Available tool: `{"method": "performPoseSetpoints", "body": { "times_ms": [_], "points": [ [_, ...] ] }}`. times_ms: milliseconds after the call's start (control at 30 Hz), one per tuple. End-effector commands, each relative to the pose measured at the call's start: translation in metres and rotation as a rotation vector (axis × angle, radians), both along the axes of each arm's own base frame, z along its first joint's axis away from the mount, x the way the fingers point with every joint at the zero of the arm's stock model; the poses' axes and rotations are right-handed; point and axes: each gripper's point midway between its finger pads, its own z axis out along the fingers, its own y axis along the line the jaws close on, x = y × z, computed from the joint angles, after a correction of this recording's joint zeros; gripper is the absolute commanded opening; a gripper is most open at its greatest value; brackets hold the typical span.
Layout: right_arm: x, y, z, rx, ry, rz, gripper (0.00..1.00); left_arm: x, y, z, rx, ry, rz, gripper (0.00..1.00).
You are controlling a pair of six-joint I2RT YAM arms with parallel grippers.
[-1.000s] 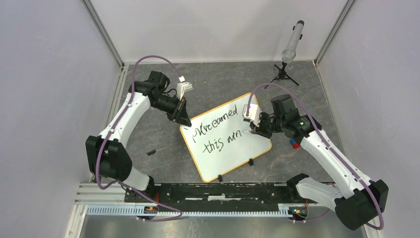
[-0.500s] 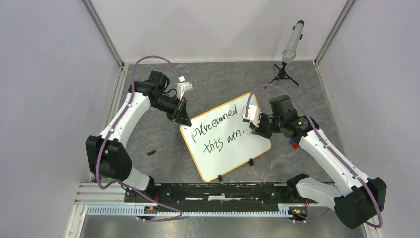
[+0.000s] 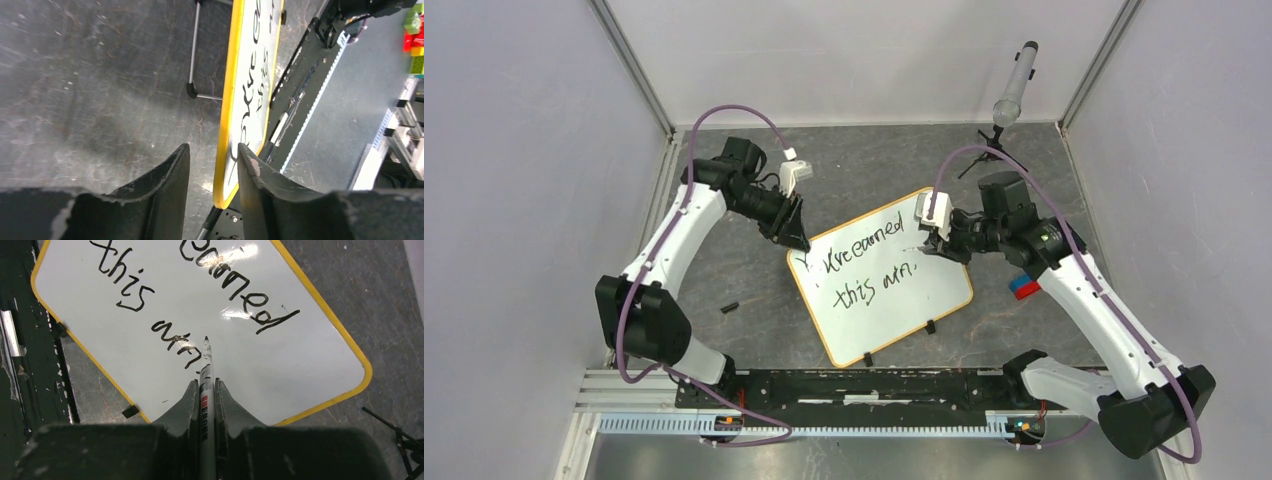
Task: Write a sentence on the whiteboard
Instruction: Write a sentence on the whiteboard, then place the pen cap at the center of the board.
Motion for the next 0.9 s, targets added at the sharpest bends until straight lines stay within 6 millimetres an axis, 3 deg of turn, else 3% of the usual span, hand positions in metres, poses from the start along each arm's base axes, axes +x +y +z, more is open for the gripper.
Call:
{"method": "performPoseSetpoints", "body": {
  "times_ms": [0, 167, 267, 333, 367, 633, 733, 867],
  "points": [
    [-0.009, 0.010, 0.030, 0.083, -0.009, 0.044, 0.00, 0.021, 0.006, 0.038, 0.003, -0.127, 0.037, 0.52],
    [-0.008, 0.013, 0.044, 0.134, -0.016, 0.037, 0.00, 0.031, 0.021, 0.079, -0.003, -0.232, 0.094, 0.63],
    [-0.007, 0.012, 0.046, 0.166, -0.001, 0.031, 0.00, 0.041, 0.054, 0.096, 0.013, -0.303, 0.193, 0.70],
    [-0.006, 0.011, 0.046, 0.187, 0.012, 0.027, 0.00, 0.040, 0.078, 0.094, 0.065, -0.315, 0.225, 0.72],
    [-0.006, 0.009, 0.045, 0.197, 0.019, 0.024, 0.00, 0.039, 0.097, 0.089, 0.101, -0.310, 0.254, 0.72],
    [-0.004, -0.004, 0.037, 0.278, 0.094, 0.003, 0.00, -0.011, 0.193, 0.017, 0.374, -0.209, 0.229, 0.70],
    [-0.003, -0.007, 0.038, 0.305, 0.106, -0.005, 0.00, -0.032, 0.212, -0.017, 0.470, -0.214, 0.160, 0.68],
    [-0.003, -0.007, 0.042, 0.330, 0.119, -0.001, 0.00, -0.045, 0.218, -0.061, 0.532, -0.248, 0.089, 0.68]
  ]
}}
